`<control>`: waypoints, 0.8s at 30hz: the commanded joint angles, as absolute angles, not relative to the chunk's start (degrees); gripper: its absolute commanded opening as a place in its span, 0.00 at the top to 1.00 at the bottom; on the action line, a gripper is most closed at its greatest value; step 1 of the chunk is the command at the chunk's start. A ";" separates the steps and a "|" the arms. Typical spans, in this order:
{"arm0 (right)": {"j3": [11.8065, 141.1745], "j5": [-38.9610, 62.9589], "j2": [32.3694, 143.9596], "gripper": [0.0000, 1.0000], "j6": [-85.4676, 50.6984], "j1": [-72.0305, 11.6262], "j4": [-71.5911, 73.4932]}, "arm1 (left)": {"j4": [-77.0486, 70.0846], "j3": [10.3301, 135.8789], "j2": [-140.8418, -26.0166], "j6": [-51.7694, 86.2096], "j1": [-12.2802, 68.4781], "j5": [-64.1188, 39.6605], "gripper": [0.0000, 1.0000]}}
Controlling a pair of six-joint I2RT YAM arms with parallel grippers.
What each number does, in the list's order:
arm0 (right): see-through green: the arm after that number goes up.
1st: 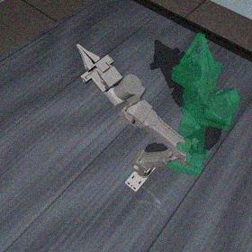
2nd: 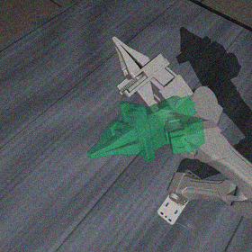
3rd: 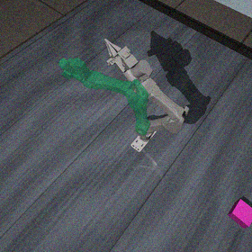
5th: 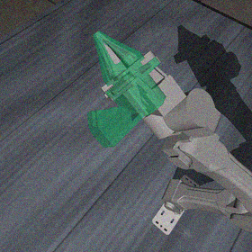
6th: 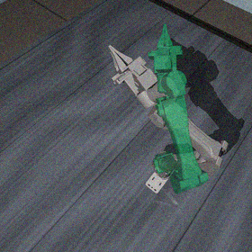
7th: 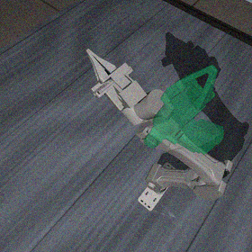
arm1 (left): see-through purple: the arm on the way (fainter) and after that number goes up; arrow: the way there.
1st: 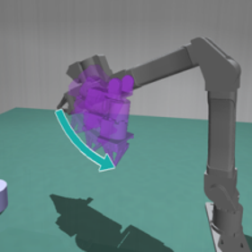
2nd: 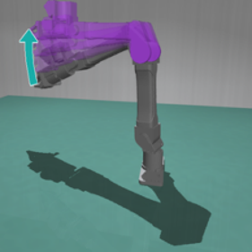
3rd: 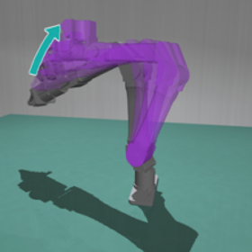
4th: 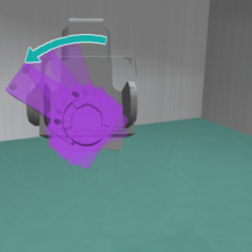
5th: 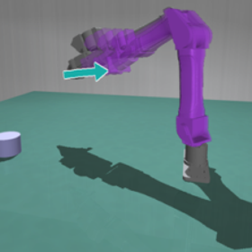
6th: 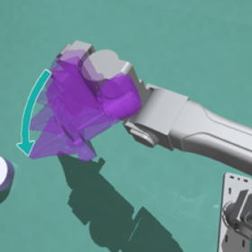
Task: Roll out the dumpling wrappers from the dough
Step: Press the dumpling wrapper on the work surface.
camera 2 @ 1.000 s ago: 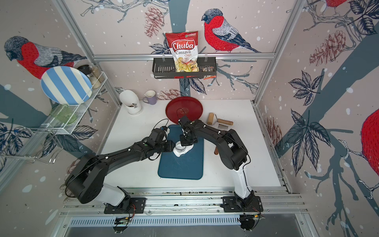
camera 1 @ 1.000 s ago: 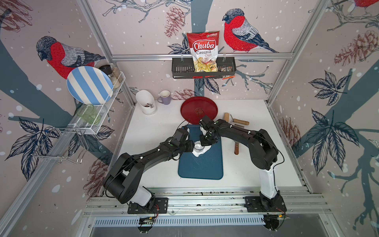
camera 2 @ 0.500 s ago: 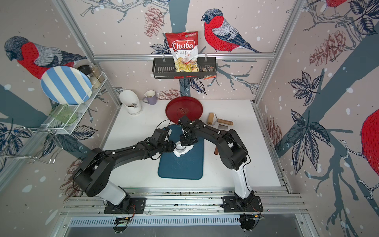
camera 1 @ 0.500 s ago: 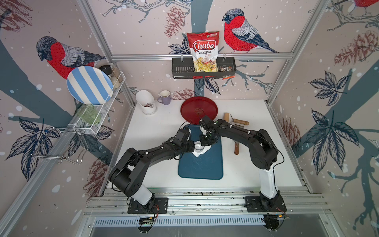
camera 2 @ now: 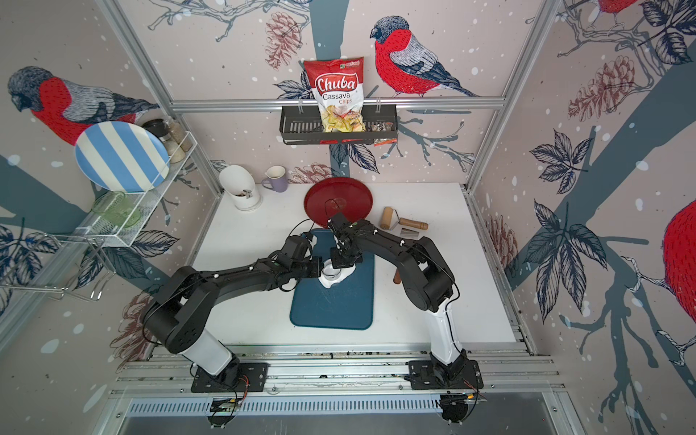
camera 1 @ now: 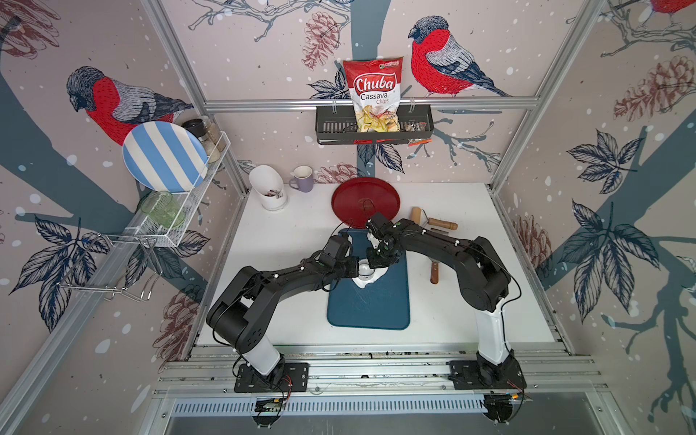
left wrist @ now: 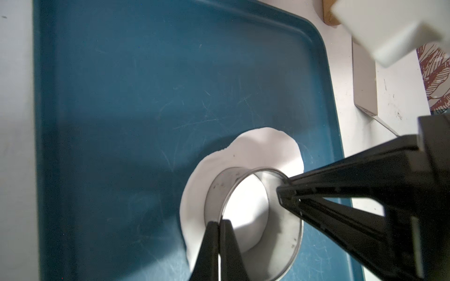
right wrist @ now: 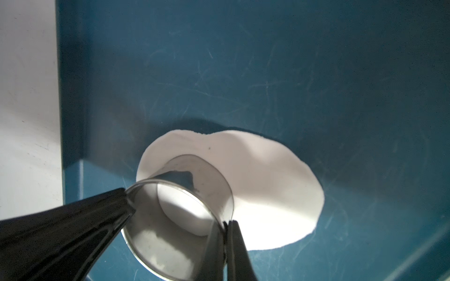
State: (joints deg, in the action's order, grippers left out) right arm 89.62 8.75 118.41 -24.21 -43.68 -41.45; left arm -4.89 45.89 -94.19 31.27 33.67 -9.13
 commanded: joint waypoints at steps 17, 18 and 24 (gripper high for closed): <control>85.35 8.62 119.36 1.00 -23.30 -42.67 -40.50 | 0.51 42.00 -96.51 31.38 33.84 -11.39 1.00; 85.34 8.68 119.44 1.00 -23.26 -42.63 -40.58 | 0.80 42.17 -96.55 31.24 33.84 -11.35 1.00; 87.56 8.17 120.33 1.00 -22.11 -42.28 -42.17 | 1.91 41.77 -95.88 31.61 33.84 -11.76 1.00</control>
State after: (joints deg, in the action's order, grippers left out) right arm 87.37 10.74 118.43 -23.99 -42.39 -39.16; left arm -10.70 42.83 -95.20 32.58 33.67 -9.93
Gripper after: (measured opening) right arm 0.048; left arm 0.049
